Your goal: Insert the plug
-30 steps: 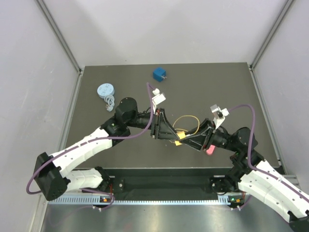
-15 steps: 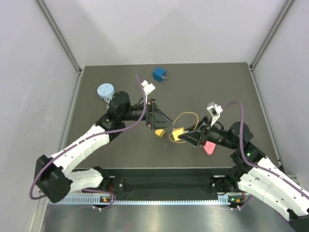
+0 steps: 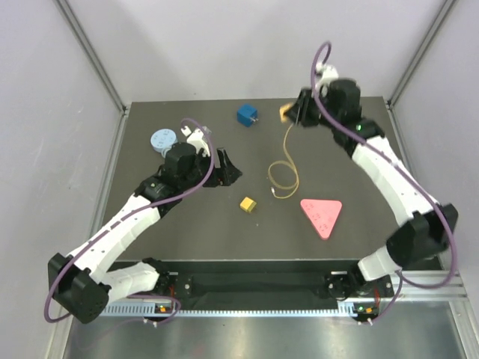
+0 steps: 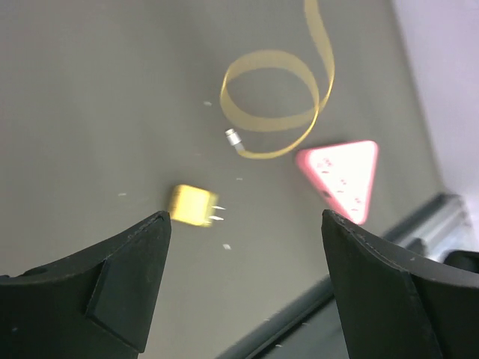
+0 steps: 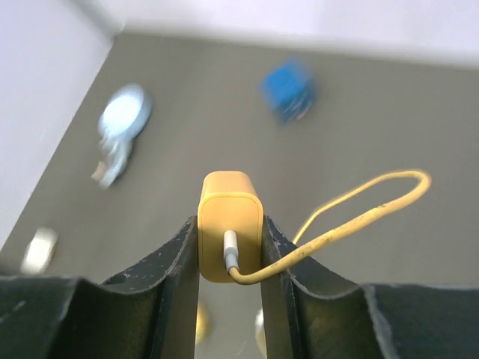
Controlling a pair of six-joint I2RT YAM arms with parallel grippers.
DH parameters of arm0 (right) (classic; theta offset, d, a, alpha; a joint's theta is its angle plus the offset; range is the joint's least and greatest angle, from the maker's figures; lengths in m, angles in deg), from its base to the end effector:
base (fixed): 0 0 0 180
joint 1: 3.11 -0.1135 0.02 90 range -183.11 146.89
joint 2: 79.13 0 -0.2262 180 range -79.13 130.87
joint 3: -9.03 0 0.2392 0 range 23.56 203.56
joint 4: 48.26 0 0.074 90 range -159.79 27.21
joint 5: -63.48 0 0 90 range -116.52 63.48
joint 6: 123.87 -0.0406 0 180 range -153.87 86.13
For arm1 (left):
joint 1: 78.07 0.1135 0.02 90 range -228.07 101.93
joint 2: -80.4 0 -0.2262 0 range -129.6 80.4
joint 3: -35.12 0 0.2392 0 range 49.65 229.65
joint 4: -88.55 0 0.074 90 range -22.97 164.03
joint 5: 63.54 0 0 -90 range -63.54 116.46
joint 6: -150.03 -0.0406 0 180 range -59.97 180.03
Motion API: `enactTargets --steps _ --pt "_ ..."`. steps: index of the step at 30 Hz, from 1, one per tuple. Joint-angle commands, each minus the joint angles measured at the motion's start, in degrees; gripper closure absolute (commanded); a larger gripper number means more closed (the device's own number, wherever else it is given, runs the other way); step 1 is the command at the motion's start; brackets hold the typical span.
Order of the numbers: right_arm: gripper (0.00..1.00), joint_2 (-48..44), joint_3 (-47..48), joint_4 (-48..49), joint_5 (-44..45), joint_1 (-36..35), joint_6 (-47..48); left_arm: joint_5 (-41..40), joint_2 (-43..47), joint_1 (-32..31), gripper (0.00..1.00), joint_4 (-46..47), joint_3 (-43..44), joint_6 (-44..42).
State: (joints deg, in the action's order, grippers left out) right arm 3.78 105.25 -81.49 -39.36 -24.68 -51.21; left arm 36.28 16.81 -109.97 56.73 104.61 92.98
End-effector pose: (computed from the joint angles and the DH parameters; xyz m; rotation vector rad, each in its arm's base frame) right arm 0.3051 0.1303 0.3543 -0.2270 1.9542 0.6662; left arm 0.2170 -0.1432 0.2908 0.0950 2.1303 -0.8690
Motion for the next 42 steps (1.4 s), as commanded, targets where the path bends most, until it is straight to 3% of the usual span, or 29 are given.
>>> enactTargets --steps 1,2,5,8,10,13,16,19,26,35,42 --pt "1.0 7.4 19.4 -4.5 4.7 5.5 6.5 -8.0 2.4 0.2 0.14 -2.3 -0.6 -5.2" --pt "1.0 11.5 28.1 -7.0 6.1 6.4 8.0 -7.9 2.5 0.2 0.14 -2.0 -1.0 -5.3" --pt "1.0 17.2 41.7 -14.3 10.3 9.3 11.9 -6.9 2.9 0.1 0.14 -0.7 -2.8 -5.9" --pt "1.0 16.5 42.7 -15.3 12.5 9.2 16.9 -7.0 3.4 0.2 0.14 0.2 -4.2 -5.6" --pt "1.0 14.7 39.1 -14.9 13.9 9.2 18.7 -6.1 3.4 0.2 0.14 0.2 -4.2 -5.4" --pt "1.0 9.8 22.6 -13.9 15.8 8.4 20.5 -4.5 3.2 0.1 0.14 0.0 -3.4 -5.4" --pt "1.0 5.3 12.6 -17.3 21.0 6.8 20.1 -1.6 3.6 0.1 0.14 0.2 -2.8 -5.9" --pt "1.0 4.1 3.2 -28.5 25.0 5.9 12.3 1.0 5.6 0.1 0.13 2.6 -3.8 -5.8" --pt "1.0 -2.1 -14.6 -29.7 30.8 -1.6 10.0 1.0 8.3 0.1 0.13 4.4 -4.4 -4.7" --pt "1.0 -5.1 -21.1 -27.4 28.8 -5.6 10.5 0.7 10.4 0.1 0.12 2.4 -3.7 -5.9" --pt "1.0 -9.3 -28.2 -18.0 22.2 -6.9 11.7 -2.4 12.6 0.2 0.12 1.2 -3.8 -7.5"
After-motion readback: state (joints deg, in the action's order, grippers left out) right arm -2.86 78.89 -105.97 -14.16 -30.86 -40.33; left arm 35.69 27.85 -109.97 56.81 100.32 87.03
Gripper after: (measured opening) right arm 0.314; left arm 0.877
